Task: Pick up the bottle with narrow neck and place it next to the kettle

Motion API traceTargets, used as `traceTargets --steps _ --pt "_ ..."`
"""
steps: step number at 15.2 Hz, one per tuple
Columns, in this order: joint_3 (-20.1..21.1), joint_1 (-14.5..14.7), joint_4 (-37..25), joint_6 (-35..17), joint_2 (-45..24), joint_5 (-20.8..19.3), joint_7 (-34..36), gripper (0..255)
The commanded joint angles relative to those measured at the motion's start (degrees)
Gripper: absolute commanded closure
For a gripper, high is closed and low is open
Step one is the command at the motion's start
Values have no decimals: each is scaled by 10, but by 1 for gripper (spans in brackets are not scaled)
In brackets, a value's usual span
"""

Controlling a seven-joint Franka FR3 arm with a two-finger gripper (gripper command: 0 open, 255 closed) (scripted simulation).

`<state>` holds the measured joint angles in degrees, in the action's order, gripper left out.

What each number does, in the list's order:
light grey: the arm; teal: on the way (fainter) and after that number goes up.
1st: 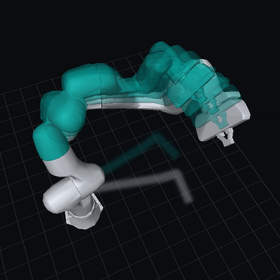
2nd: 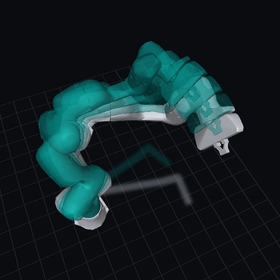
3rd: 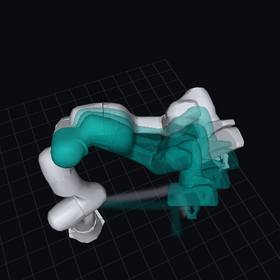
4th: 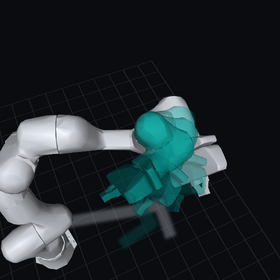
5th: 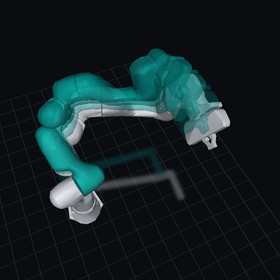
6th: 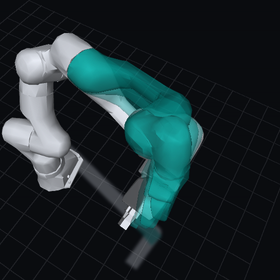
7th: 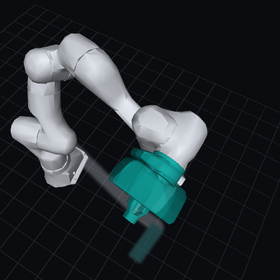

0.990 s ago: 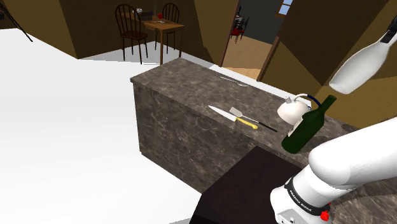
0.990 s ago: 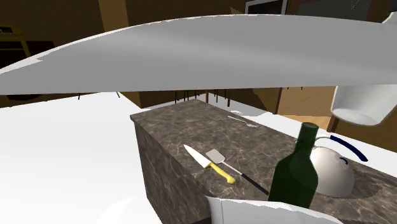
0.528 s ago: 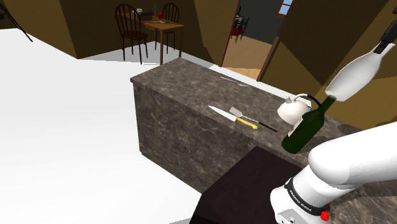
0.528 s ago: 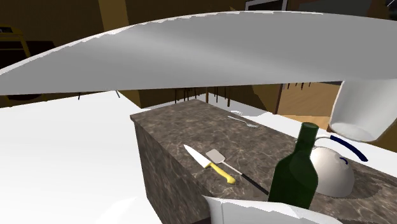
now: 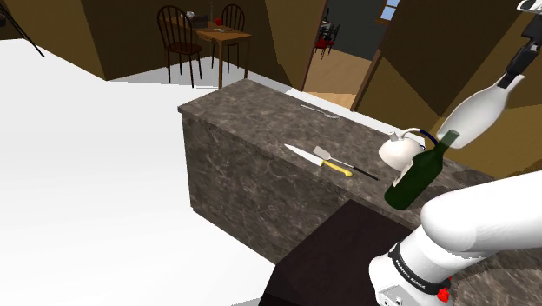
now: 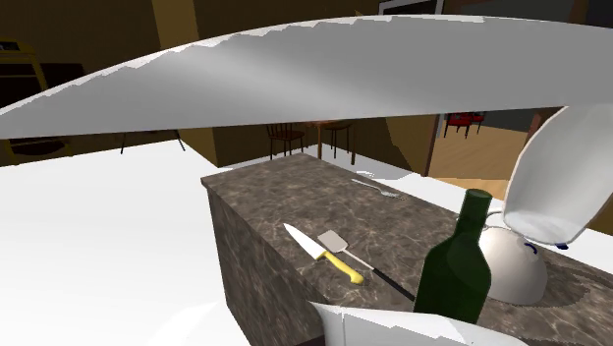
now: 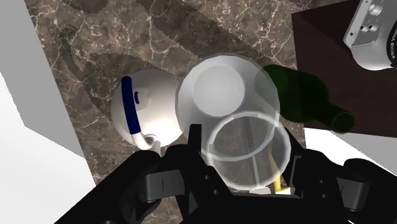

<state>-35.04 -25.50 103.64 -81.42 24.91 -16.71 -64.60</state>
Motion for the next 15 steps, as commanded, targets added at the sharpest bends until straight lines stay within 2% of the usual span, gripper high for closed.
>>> traceTargets --steps 1,15 --pt "0 -1 20 -15 6 -3 4 255" --pt "-10 -13 150 -116 36 -22 22 255"
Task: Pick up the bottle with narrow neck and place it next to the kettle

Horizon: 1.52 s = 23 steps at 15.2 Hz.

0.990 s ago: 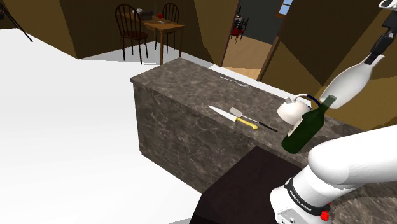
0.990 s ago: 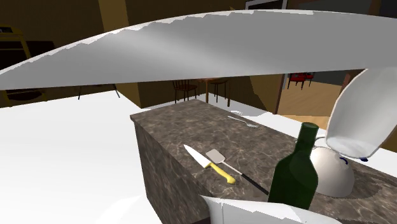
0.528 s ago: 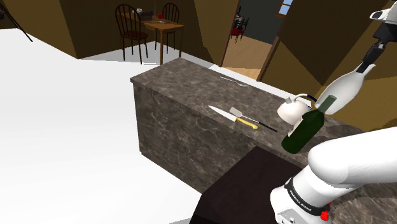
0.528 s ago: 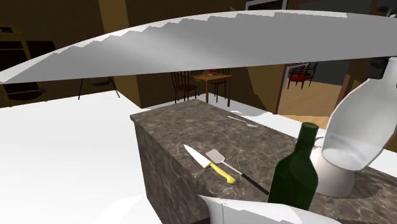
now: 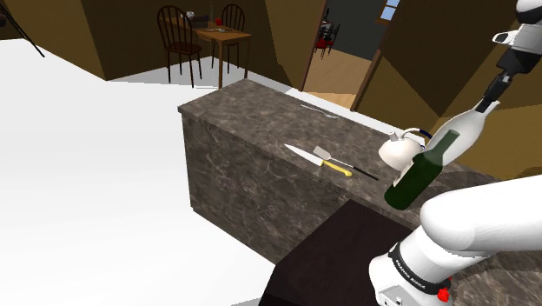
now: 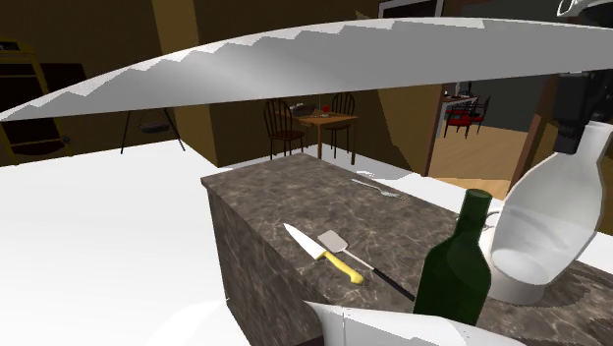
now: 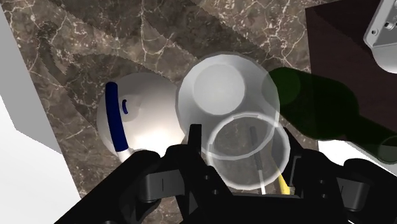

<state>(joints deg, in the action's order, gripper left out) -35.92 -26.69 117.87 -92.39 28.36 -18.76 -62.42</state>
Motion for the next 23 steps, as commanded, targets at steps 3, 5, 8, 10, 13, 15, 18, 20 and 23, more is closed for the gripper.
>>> traceTargets --steps 3,5,8,10,13,15,18,20,23 --pt "-5 -3 32 -29 4 -5 3 255" --pt "-8 -4 48 -43 5 -8 5 255" --pt "-13 -5 70 -66 6 -11 7 255" --pt "-17 -6 85 -81 6 -14 9 255" --pt "-23 -7 106 -104 4 -17 10 255" --pt "-27 -8 120 -119 2 -19 11 255" --pt "-34 -8 139 -143 -2 -23 13 255" --pt "-39 -9 152 -159 -5 -24 13 255" --pt "-47 -9 170 -183 -11 -27 14 255"
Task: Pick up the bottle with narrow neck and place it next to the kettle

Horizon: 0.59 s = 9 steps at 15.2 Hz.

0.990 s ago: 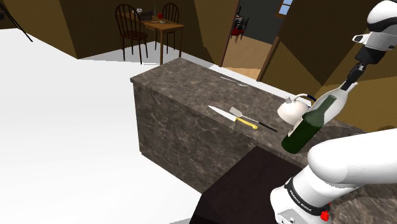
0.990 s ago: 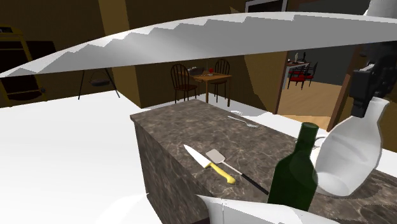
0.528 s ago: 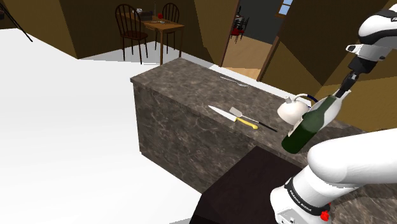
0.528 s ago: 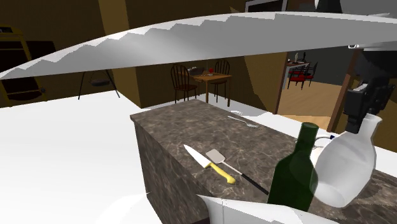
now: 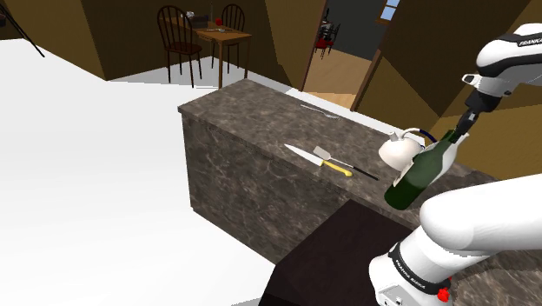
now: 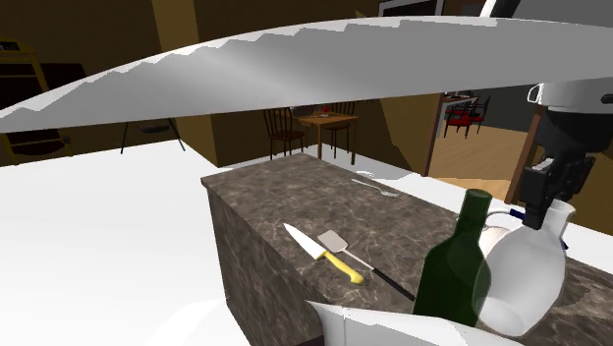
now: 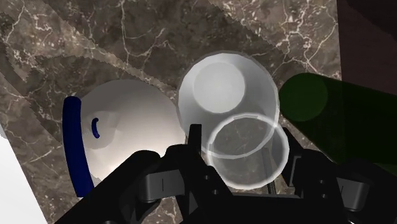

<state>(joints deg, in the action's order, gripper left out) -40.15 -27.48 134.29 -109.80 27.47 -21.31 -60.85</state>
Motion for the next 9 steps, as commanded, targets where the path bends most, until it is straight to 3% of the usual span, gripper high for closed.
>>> traceTargets --steps 1,9 --pt "-7 -1 11 -17 -5 -2 -2 255" --pt "-17 0 31 -47 -15 -5 -2 255"
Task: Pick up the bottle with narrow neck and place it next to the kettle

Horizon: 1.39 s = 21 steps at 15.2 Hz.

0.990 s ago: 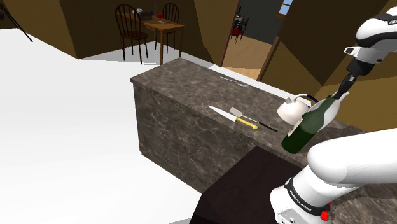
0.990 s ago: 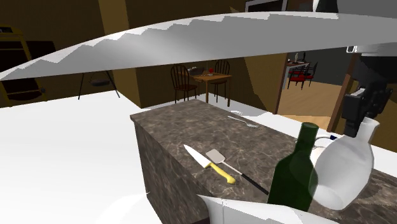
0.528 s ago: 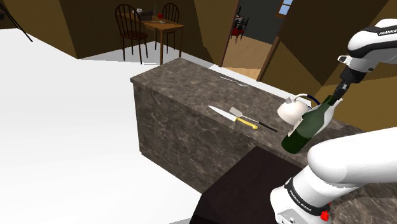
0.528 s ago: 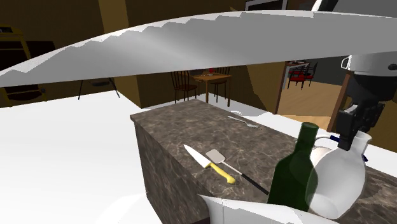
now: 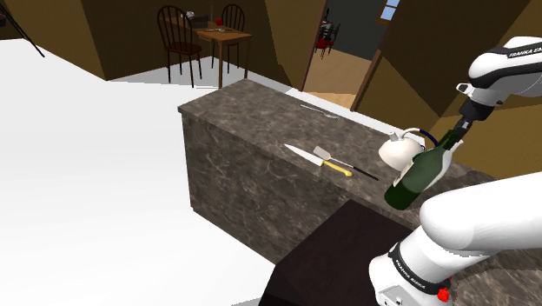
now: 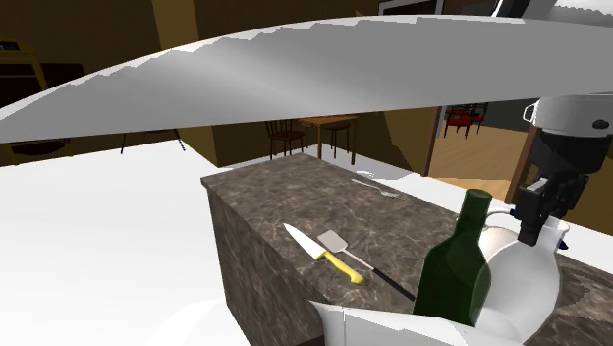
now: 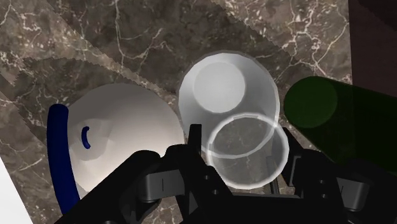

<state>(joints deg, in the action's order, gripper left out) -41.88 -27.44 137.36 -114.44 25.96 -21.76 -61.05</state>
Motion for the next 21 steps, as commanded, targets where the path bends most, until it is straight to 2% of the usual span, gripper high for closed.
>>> traceTargets --steps 1,3,4,9,13,21 --pt "0 0 0 0 0 0 0 255" --pt "0 0 0 0 0 0 0 255" --pt "0 0 0 0 0 0 0 0" --pt "0 0 0 0 0 0 0 0" --pt "26 1 -56 76 20 9 1 0" --pt "26 1 -56 76 20 9 1 0"
